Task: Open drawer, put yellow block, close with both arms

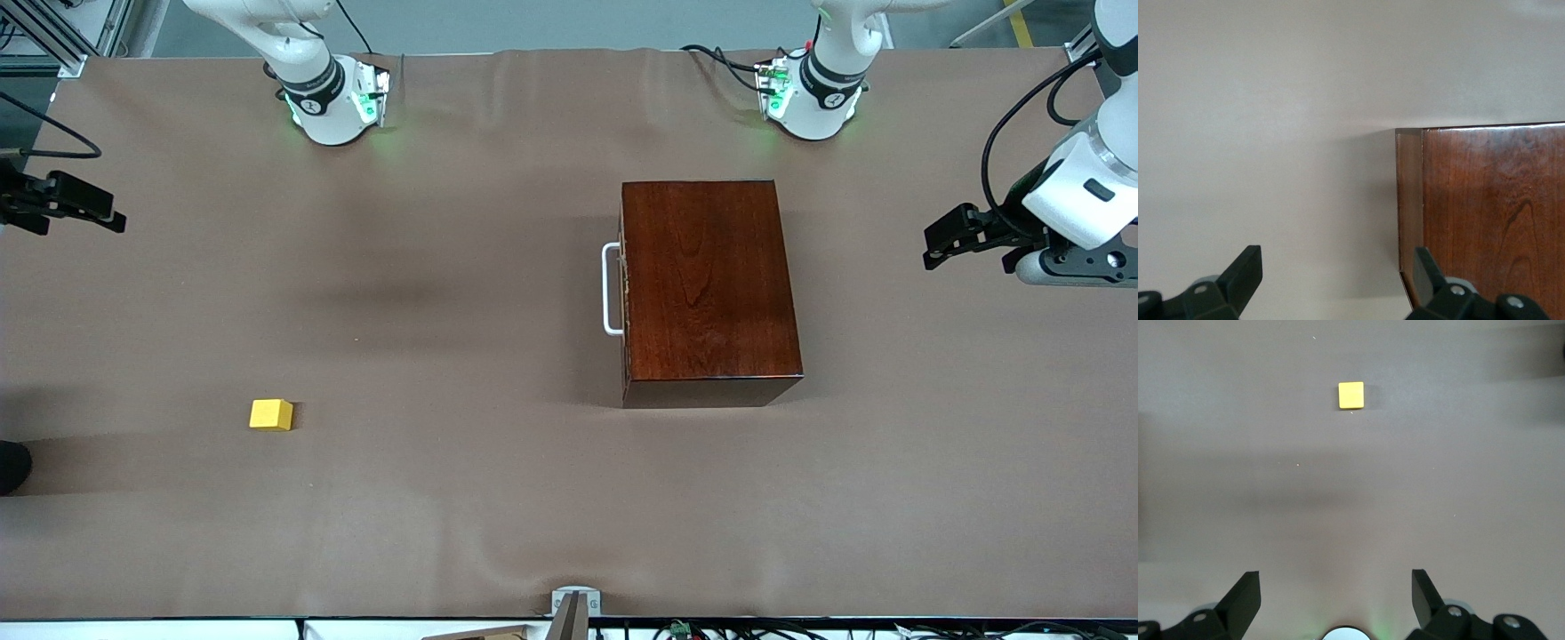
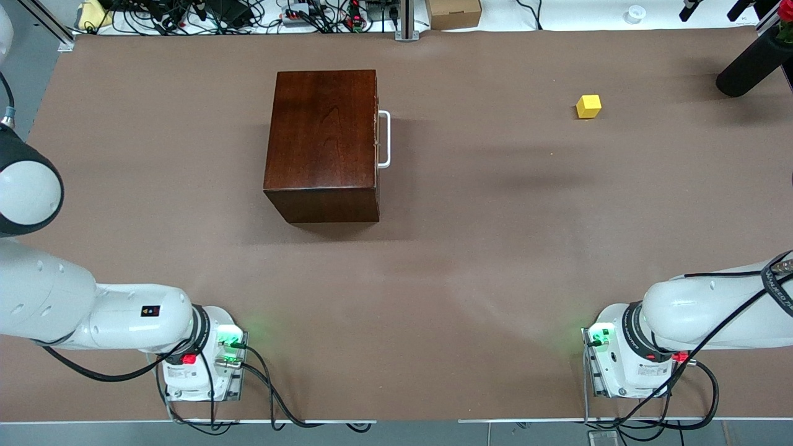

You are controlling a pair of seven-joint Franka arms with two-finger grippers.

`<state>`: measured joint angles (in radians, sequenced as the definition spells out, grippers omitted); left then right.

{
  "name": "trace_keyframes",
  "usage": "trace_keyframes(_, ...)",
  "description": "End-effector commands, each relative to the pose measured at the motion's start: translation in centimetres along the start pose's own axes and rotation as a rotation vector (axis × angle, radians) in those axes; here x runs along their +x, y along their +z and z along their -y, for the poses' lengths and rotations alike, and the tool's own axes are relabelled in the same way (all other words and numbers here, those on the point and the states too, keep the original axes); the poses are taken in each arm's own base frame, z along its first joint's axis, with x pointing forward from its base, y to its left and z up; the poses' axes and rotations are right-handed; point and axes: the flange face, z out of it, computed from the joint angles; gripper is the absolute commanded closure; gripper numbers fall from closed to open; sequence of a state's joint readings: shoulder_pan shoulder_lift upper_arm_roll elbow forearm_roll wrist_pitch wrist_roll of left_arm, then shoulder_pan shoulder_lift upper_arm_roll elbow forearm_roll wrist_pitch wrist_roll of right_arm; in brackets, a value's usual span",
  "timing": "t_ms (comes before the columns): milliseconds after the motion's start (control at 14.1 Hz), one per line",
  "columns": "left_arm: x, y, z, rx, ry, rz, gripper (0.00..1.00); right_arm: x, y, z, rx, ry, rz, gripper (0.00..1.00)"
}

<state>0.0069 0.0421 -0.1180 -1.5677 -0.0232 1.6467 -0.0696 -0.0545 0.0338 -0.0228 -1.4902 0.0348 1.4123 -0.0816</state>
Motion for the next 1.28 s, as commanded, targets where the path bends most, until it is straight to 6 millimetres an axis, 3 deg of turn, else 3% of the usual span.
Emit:
trace_keyframes(0, -0.6, -0.8, 0.3, -0.005, -0.003, -0.004, 0.00, -0.4, -0.2, 0.4, 0.005, -0.004, 0.000, 0.00)
trace_keyframes(710, -1.2, 0.0, 1.4, 0.030, -0.013, 0.069, 0.00, -0.4, 0.6, 0.4, 0.006, -0.004, 0.023, 0.00)
trace_keyframes(1065, -1.1, -0.5, -0.2, 0.028, 0.015, 0.049, 0.00, -0.1, 1.0, 1.3, 0.005, -0.023, 0.031, 0.00)
trace_keyframes(1206, -1.1, -0.9, -1.7, -0.042, 0.025, 0.040, 0.00, 0.1, 2.6, 0.9, 0.008, -0.017, 0.055, 0.00)
